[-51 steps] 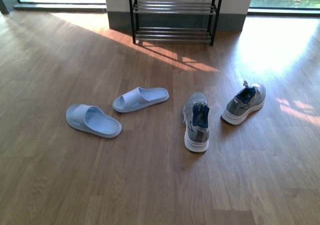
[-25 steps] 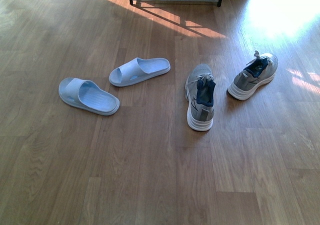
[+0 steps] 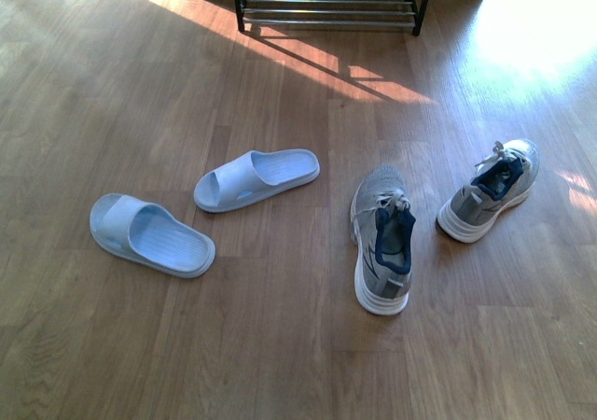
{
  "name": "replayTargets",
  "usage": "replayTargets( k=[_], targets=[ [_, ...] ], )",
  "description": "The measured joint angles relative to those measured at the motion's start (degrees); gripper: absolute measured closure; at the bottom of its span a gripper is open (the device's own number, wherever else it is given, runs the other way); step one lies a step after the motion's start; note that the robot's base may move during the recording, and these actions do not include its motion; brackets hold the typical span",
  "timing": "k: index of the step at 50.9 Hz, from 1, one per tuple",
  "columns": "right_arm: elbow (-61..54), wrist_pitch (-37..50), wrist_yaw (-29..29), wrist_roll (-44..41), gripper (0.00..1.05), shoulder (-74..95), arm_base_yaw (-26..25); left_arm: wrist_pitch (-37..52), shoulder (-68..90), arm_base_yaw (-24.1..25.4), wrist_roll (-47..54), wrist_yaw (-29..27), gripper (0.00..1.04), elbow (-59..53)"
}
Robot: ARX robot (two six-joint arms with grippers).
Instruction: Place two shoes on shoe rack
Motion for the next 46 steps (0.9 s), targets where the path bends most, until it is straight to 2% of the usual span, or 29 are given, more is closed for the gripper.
replayTargets(
  k=[39,42,46],
  targets=[
    [0.0,-0.02,-0.07,-0.02,0.09,0.07,-0.02,0.0,0.0,0.0,0.0,0.0,0.09,0.0],
    [0.28,-0.28,-6.88,0.35,0.09,1.6,-2.01,0.0,0.0,0.0,0.0,0.0,0.09,0.0],
    [0.57,3.76,-14.86,0.28,0.09,8.59,-4.24,0.0,0.0,0.0,0.0,0.02,0.09,0.0]
  ],
)
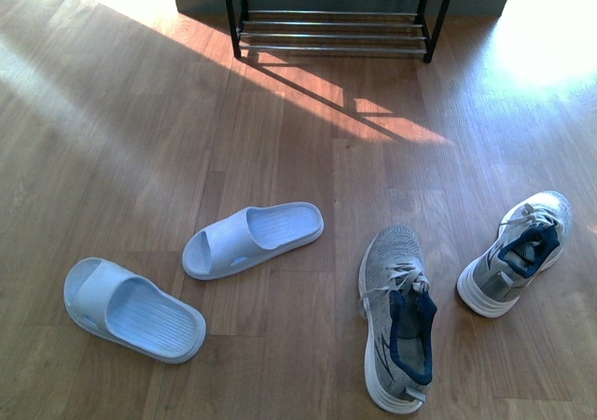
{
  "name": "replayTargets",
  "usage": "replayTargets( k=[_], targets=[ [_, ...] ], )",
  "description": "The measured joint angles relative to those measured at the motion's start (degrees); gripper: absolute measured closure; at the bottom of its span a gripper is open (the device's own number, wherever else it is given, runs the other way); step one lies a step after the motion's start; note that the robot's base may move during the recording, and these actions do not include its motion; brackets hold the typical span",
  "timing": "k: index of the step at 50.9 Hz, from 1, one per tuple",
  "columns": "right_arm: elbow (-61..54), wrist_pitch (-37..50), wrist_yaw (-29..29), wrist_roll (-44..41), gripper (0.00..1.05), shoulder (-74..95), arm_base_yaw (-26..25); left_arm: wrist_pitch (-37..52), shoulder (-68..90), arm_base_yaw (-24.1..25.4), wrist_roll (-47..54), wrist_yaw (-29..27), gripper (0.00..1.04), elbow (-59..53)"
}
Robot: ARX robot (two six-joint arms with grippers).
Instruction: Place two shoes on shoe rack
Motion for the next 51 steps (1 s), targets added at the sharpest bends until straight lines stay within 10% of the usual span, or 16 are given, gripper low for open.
replayTargets(
  k=[51],
  targets=[
    [16.98,33.94,8.92,-0.2,0.09,76.96,6.27,0.0,0.0,0.0,0.0,-0.02,0.09,0.0]
  ],
)
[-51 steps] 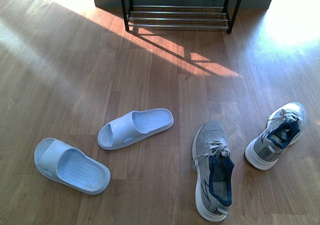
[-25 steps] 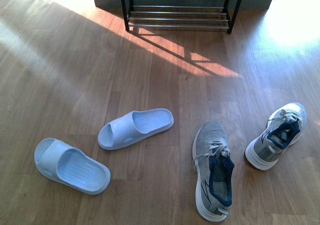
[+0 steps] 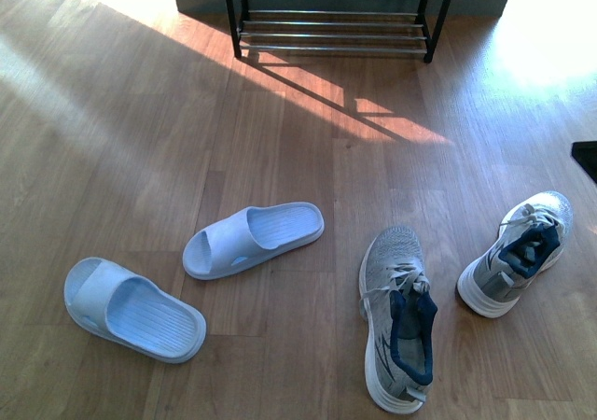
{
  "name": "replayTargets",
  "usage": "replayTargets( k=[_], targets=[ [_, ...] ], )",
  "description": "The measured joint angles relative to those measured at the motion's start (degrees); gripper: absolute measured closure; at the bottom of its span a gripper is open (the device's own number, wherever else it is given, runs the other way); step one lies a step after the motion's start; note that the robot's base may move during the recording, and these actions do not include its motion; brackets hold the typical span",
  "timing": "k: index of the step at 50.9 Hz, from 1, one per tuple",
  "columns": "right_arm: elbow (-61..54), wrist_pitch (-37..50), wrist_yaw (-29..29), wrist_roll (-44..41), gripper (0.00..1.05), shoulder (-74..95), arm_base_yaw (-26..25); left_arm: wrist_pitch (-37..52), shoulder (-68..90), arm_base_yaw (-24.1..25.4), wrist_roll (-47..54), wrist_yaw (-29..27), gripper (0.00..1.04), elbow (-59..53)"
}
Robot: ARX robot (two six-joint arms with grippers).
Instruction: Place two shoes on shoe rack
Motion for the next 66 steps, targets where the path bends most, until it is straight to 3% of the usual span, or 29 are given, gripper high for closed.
replayTargets(
  k=[12,24,40,66],
  targets=[
    [13.97,-0.17,4.46,0.63,0.09,27.78,-1.31,0.0,0.0,0.0,0.02,0.02,0.09,0.0],
    [26.14,-5.38,7.78,5.66,0.09,46.27,-7.39,0.0,0.0,0.0,0.0,0.0,0.09,0.0],
    [35.67,-9.4,7.98,9.16,0.09,58.01,-11.32,0.0,0.0,0.0,0.02,0.0,0.09,0.0],
    [48.48,-14.27,9.46,11.13,0.09,68.3,-12.74,0.0,0.0,0.0,0.0,0.0,0.09,0.0]
  ],
)
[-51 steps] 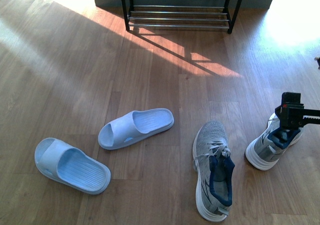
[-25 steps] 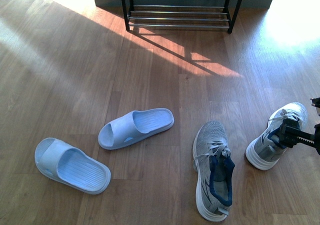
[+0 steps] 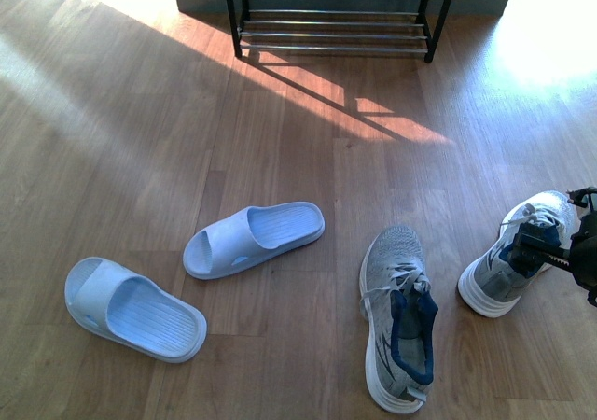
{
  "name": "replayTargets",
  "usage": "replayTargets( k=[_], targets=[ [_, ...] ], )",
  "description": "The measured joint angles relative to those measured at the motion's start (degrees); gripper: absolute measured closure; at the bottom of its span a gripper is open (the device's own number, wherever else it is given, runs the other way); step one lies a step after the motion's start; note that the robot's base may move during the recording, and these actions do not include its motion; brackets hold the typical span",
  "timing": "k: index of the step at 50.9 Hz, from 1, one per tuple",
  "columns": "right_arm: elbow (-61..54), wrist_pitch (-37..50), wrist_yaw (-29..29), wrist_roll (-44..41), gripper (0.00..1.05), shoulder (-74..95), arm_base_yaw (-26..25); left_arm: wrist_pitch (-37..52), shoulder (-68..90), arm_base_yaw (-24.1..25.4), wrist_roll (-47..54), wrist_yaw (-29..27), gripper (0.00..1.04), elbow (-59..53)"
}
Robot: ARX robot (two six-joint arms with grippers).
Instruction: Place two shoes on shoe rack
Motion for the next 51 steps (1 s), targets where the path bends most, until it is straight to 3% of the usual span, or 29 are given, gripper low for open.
replayTargets(
  k=[9,12,30,37,51],
  targets=[
    [3.1,0.68,-0.61,1.03,0.1,2.45,-0.04,0.0,0.0,0.0,0.02,0.02,0.09,0.0],
    [3.63,0.96,-0.83,1.09,0.16,2.82,-0.02,0.0,0.0,0.0,0.0,0.02,0.09,0.0],
    [6.21,0.26,-2.58,0.31,0.84,5.62,0.83,0.0,0.0,0.0,0.02,0.0,0.09,0.0],
    [5.18,2.16,-2.51,-0.28,1.02,5.62,0.85,0.0,0.0,0.0,0.02,0.0,0.09,0.0],
    [-5.57,10.99,-6.88,-3.26,1.03,-1.03,1.79,0.0,0.0,0.0,0.0,0.02,0.09,0.0]
  ],
)
